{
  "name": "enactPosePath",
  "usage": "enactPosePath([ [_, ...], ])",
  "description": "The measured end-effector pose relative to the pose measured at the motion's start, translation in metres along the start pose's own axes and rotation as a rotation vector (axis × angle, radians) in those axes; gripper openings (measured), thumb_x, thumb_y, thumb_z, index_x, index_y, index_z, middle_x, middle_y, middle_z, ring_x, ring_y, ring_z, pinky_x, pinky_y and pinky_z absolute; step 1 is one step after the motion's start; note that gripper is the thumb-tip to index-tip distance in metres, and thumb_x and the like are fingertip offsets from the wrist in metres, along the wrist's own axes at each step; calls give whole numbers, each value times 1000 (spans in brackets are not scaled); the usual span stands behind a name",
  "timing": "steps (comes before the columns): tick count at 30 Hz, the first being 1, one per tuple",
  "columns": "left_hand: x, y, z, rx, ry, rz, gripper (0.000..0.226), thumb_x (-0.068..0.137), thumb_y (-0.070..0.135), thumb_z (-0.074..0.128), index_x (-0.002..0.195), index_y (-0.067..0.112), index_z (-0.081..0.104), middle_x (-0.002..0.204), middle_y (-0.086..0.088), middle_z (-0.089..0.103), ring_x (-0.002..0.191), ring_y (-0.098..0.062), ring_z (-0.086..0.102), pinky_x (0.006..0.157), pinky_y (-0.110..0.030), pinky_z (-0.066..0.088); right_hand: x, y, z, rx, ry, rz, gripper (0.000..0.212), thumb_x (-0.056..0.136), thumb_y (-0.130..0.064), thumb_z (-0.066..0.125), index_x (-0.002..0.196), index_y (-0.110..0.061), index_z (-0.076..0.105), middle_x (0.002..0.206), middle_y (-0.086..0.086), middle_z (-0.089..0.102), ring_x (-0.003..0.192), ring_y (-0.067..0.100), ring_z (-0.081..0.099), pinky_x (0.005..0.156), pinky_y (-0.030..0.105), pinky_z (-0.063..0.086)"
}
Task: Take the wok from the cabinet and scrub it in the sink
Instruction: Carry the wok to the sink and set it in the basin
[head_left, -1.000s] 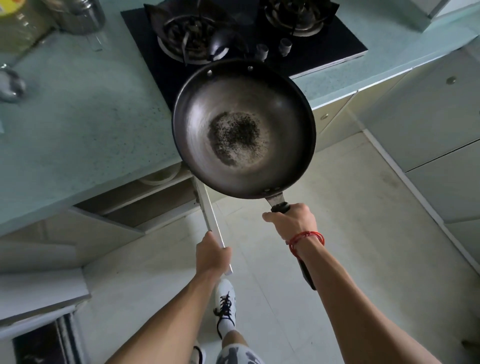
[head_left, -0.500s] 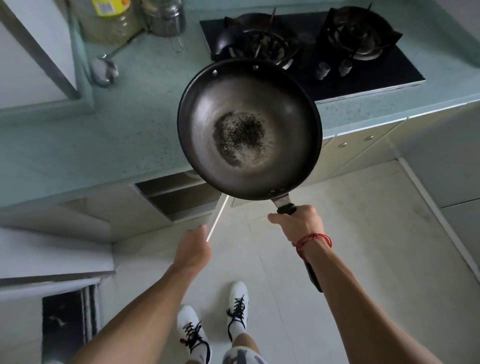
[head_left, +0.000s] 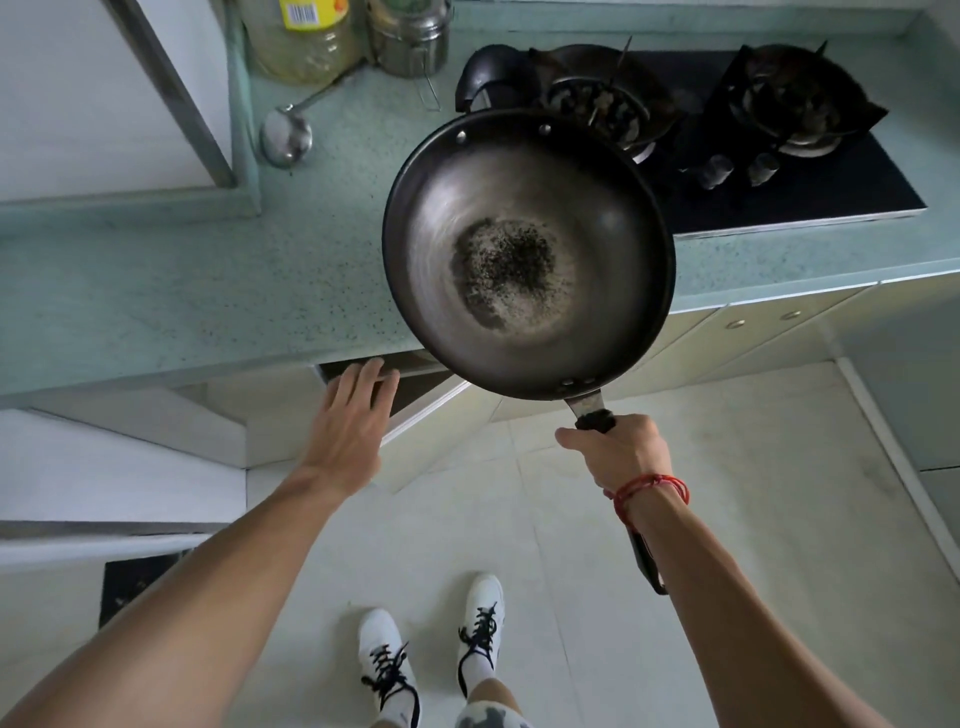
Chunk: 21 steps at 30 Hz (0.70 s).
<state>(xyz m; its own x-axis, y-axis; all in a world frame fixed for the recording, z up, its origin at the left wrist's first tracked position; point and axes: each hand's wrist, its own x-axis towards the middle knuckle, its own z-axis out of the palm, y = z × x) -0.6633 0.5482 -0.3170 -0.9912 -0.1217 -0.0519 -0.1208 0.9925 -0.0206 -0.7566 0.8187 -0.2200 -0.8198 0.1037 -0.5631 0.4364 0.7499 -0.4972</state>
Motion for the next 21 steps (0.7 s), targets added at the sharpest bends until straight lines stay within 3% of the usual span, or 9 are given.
enactPosePath([
  [3,7,-6,1,48,6,-19,92,55,-4,70,143,-5,43,148,-27,38,130,-46,38,111,-57,26,2,-4,2,-9,0,-1,35,72,-31,76,57,-10,53,54,5,51,52,25,49,54,30,43],
  [7,21,-14,-3,53,-97,-131,103,65,1,69,156,7,20,162,-22,11,147,-47,10,116,-63,10,6,-6,3,-26,4,-12,37,72,-31,77,56,-9,51,54,6,50,50,25,48,53,30,42],
  [11,39,-25,-9,34,-188,-214,106,76,3,61,158,19,-4,163,-17,-15,148,-45,-13,116,-66,2,10,-7,5,-40,5,-17,39,72,-31,77,54,-10,49,52,5,48,49,24,46,54,30,41],
  [15,50,-37,-7,-27,-226,-262,112,75,2,63,157,27,-8,161,-19,-16,147,-46,-15,114,-69,2,15,-9,8,-46,1,-12,39,72,-32,77,55,-10,50,52,5,48,50,25,47,54,31,42],
  [21,53,-40,-1,-52,-176,-283,104,78,-7,56,158,31,2,162,-21,-5,147,-46,-6,112,-70,8,22,-13,10,-60,1,-8,36,71,-34,77,59,-8,55,53,5,52,50,25,49,53,30,43],
])
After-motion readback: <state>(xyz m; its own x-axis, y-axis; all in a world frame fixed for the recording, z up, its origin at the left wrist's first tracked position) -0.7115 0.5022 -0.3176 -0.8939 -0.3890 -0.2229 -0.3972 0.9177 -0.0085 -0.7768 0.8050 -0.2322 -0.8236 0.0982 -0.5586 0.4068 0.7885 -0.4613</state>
